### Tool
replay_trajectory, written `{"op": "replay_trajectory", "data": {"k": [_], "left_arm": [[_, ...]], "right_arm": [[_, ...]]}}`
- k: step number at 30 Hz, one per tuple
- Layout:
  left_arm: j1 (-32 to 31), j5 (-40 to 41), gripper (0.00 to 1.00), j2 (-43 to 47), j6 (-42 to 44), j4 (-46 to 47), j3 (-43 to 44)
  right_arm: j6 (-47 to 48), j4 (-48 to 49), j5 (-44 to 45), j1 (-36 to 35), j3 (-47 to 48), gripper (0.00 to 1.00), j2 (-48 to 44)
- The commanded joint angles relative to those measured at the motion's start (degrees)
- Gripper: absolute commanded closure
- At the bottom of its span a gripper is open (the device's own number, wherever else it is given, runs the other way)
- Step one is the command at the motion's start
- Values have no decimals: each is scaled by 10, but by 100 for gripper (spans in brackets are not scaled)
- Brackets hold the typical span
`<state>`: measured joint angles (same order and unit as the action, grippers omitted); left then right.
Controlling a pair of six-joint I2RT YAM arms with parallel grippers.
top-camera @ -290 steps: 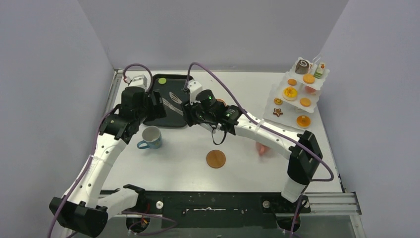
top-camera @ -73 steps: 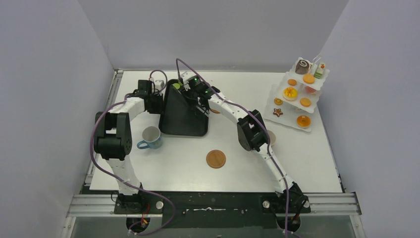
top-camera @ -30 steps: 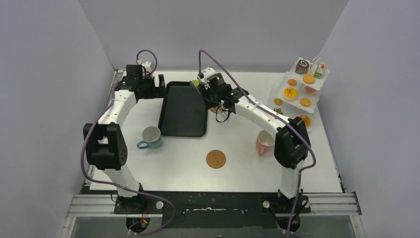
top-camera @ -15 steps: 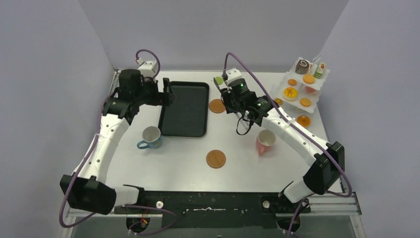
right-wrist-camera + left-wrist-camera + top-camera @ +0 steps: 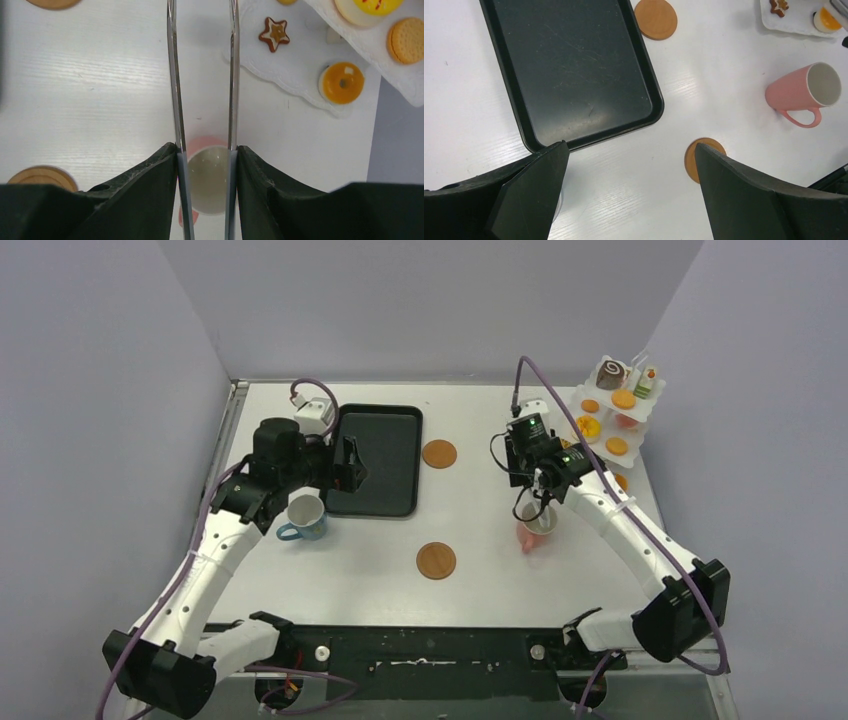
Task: Serve the afternoon tea
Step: Place the desert on the desert table.
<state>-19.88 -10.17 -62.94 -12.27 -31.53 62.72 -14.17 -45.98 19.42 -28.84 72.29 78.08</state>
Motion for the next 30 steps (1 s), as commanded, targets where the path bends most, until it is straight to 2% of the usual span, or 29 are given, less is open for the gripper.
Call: {"op": "replay_trajectory", "data": {"k": [1,9,15,24,30], "left_arm": [[-1,15,3,42,-12,37,10],[0,25,3,81,6,11,-19],[-1,-29,2,57,-10,2,-11],[-20,-2,3,65,31,-51,1],[-26,-21,3,76,32,-20,-27]], "right_arm": [[-24,-36,19,28,-12,59,-47],[-21,-53,-14,89,-54,59,-79],[-17,-57,-2,107,-74,59,-78],[-18,-40,0,156,-99,58,-63],[-47,6,-14,197,-126,58,-49]]}}
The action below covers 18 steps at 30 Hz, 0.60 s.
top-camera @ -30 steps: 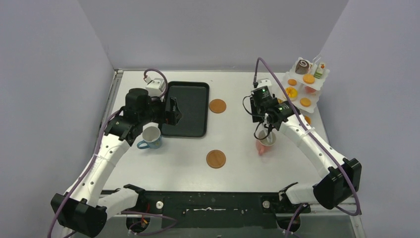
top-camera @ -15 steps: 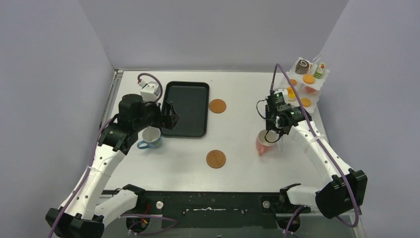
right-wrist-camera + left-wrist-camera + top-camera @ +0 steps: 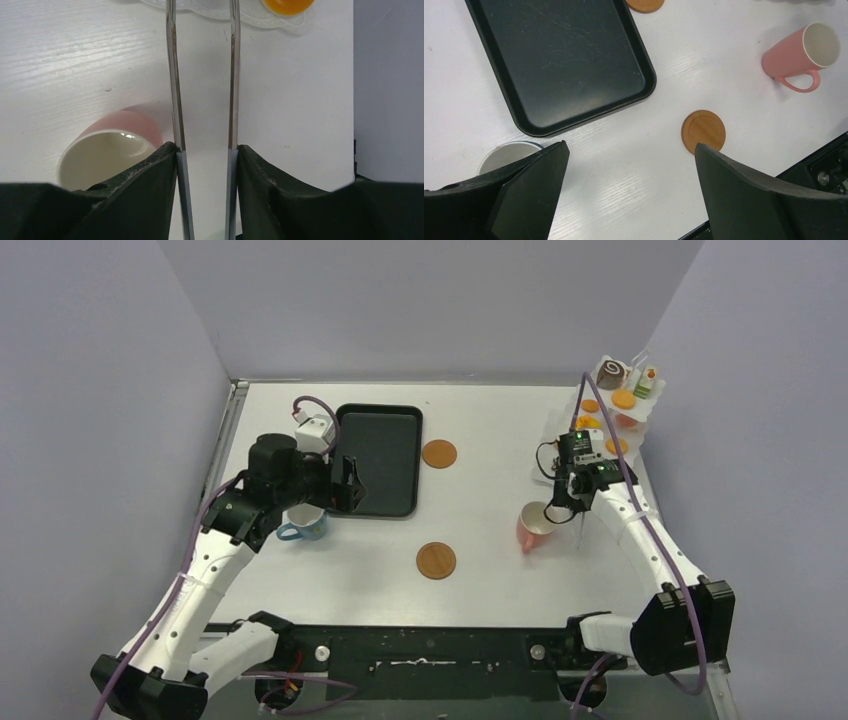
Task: Serve the afternoon tea
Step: Place the desert on the desert table.
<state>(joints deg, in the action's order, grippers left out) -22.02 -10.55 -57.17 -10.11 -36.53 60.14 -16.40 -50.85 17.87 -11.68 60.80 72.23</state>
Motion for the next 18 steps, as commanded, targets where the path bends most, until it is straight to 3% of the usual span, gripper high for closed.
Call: {"op": "replay_trajectory", "data": {"k": [1,18], "left_arm": [[-5,-20,3,21,11,31,-3],[-18,52,3,57,54,18,-9]], "right_arm": [[-29,65,-5,27,-17,58,13],[-23,148,-3,79,-17,58,102]]}}
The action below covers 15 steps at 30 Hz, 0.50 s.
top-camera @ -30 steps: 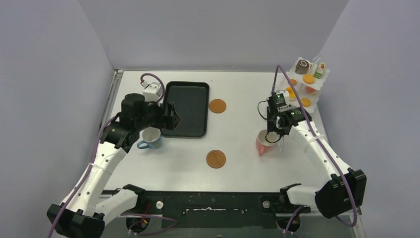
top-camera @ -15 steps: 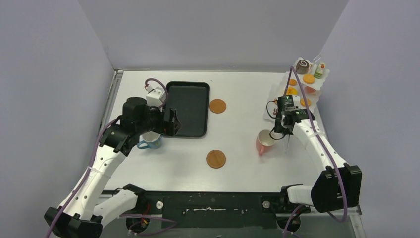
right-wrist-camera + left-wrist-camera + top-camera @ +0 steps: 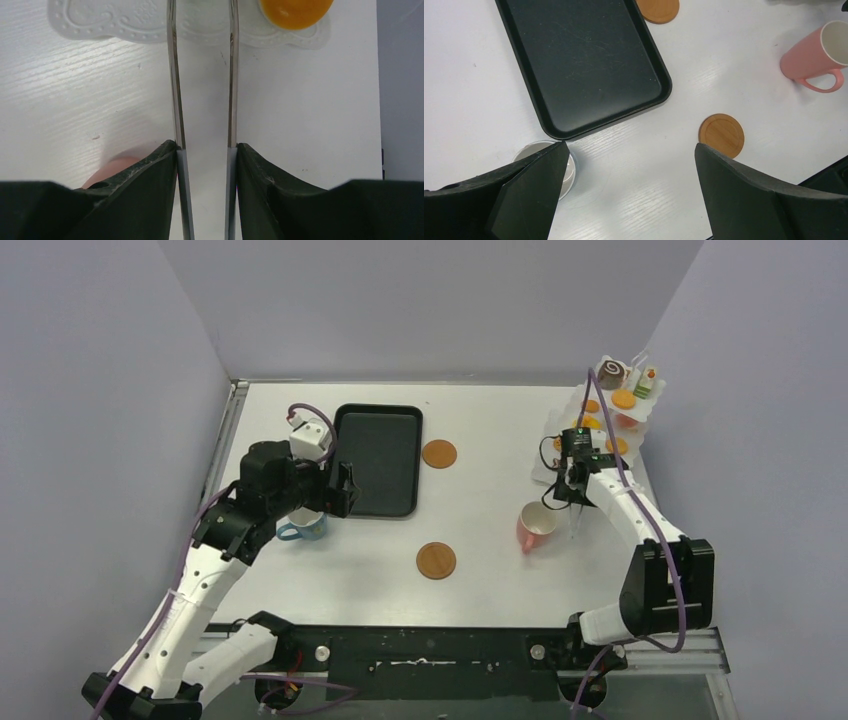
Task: Serve the afternoon tea
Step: Place the desert on the desert table.
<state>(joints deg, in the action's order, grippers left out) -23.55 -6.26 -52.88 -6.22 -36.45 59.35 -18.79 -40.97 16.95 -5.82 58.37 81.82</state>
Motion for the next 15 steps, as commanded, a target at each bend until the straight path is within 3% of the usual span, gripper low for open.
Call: {"op": "replay_trajectory", "data": {"k": [1,6,15], "left_arm": [[-3,7,3,14,15,18,0],[-3,5,3,15,18,18,0],[-5,11,3,26,22,20,-5]], "right_arm": [[-1,52,7,25,5,58,10],[0,54,9,32,5,50,15],[-1,31,-10,34,4,54,-14]]}}
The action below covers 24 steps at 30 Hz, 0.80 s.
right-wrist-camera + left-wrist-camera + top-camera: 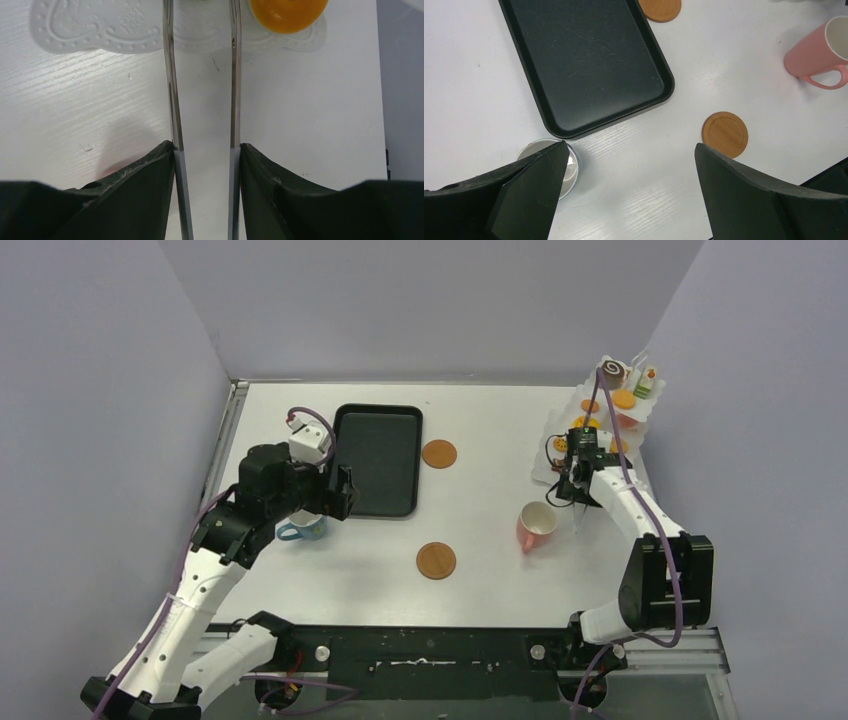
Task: Serve the afternoon tea
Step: Place the desert on the desert table.
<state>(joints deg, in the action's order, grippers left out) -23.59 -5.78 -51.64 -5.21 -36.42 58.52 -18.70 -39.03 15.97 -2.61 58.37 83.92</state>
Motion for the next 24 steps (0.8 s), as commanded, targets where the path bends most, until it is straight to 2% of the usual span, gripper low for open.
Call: {"op": "replay_trajectory", "data": {"k": [1,11,24], "left_arm": [[-6,8,3,14,13,19,3],[-7,21,3,18,16,24,-2],[-6,85,3,49,-2,47,-26]], "right_arm": [[-2,4,-1,2,5,54,-41],[-5,-62,-42,-17,24,55,-111],[-32,-84,-146,-121,80,55,-163]]}}
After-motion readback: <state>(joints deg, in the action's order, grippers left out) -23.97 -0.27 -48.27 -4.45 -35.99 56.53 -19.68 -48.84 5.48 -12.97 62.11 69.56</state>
